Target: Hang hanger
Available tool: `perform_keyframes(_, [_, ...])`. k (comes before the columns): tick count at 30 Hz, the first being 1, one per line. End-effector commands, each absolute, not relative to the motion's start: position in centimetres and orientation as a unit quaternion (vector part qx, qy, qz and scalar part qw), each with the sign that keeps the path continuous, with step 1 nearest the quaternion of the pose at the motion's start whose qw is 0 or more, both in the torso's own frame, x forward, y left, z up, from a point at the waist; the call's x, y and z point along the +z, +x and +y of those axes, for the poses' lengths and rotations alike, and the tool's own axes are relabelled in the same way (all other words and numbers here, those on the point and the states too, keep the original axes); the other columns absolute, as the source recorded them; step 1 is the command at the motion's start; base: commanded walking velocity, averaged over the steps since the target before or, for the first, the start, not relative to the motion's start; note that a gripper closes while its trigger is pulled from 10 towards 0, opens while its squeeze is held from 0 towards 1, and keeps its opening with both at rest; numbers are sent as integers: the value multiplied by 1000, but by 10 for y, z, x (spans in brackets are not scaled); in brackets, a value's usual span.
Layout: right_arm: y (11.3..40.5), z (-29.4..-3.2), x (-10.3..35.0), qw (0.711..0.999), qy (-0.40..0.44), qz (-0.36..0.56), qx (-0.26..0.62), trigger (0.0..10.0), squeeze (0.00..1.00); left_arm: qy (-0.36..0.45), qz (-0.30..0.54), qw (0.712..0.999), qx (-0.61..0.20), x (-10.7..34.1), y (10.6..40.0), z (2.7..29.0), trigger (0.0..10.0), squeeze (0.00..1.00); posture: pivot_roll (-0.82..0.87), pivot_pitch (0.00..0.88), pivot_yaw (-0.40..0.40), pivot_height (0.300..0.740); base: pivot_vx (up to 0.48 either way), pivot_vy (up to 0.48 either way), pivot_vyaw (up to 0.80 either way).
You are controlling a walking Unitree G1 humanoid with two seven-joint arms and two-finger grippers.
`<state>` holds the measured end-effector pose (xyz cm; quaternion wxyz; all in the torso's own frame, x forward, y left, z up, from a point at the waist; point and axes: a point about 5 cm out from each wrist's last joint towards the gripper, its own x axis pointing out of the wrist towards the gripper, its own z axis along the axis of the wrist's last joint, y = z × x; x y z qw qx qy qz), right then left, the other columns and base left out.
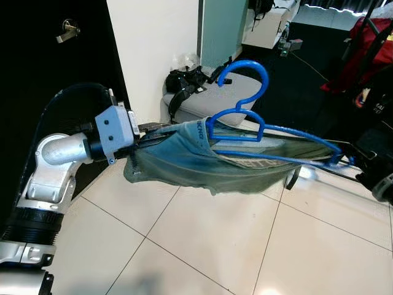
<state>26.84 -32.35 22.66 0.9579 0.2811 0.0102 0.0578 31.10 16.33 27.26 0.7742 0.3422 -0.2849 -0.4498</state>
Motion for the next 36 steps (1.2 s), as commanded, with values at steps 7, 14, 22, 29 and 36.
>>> perform_keyframes(7, [272, -314, 232, 949, 305, 8, 73, 0, 0, 413, -271, 789, -366, 270, 327, 166, 10000, 0, -51, 126, 0, 740, 0, 0, 0])
perform_keyframes(14, [276, -313, 240, 952, 298, 0, 74, 0, 0, 459, -251, 782, -339, 263, 334, 171, 10000, 0, -53, 122, 2, 740, 0, 0, 0])
perform_keyframes(22, [277, -318, 242, 956, 289, -4, 53, 0, 0, 488, -245, 769, -332, 257, 334, 173, 10000, 0, -54, 119, 0, 740, 0, 0, 0])
perform_keyframes(29, [289, -301, 247, 966, 253, 2, 47, 0, 0, 500, -263, 758, -326, 252, 333, 153, 10000, 0, -54, 120, 0, 740, 0, 0, 0])
perform_keyframes(36, [300, -247, 250, 962, 245, 19, 122, 0, 0, 469, -268, 786, -300, 239, 334, 124, 10000, 0, -59, 123, 4, 740, 0, 0, 0])
